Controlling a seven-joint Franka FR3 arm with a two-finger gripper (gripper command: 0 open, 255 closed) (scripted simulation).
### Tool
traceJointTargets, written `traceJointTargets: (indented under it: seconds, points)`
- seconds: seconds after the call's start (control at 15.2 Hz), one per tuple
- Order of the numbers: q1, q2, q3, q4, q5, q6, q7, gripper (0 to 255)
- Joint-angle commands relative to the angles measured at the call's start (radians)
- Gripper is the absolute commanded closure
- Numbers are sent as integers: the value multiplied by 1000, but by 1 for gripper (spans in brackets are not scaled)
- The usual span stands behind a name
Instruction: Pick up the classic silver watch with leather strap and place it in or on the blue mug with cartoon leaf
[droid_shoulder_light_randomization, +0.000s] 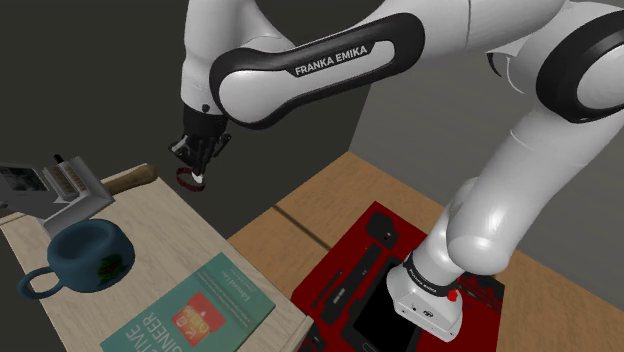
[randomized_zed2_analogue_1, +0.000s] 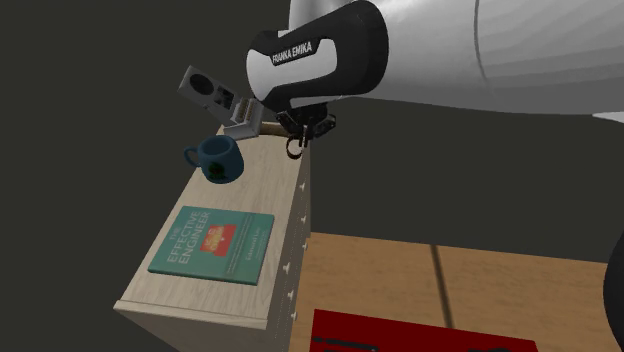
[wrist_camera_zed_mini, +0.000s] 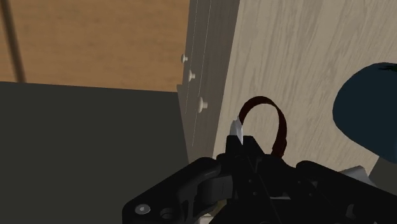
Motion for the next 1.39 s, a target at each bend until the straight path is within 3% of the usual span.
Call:
traceJointTargets:
  seconds: [0.0, 0.92, 1.32]
  points:
    - [-1, -10, -1, 18, 5, -27, -4, 255]
    - [-5, -50, -3, 154, 23, -200, -13, 255]
    - [79, 87, 60, 332, -79, -254, 161, 255]
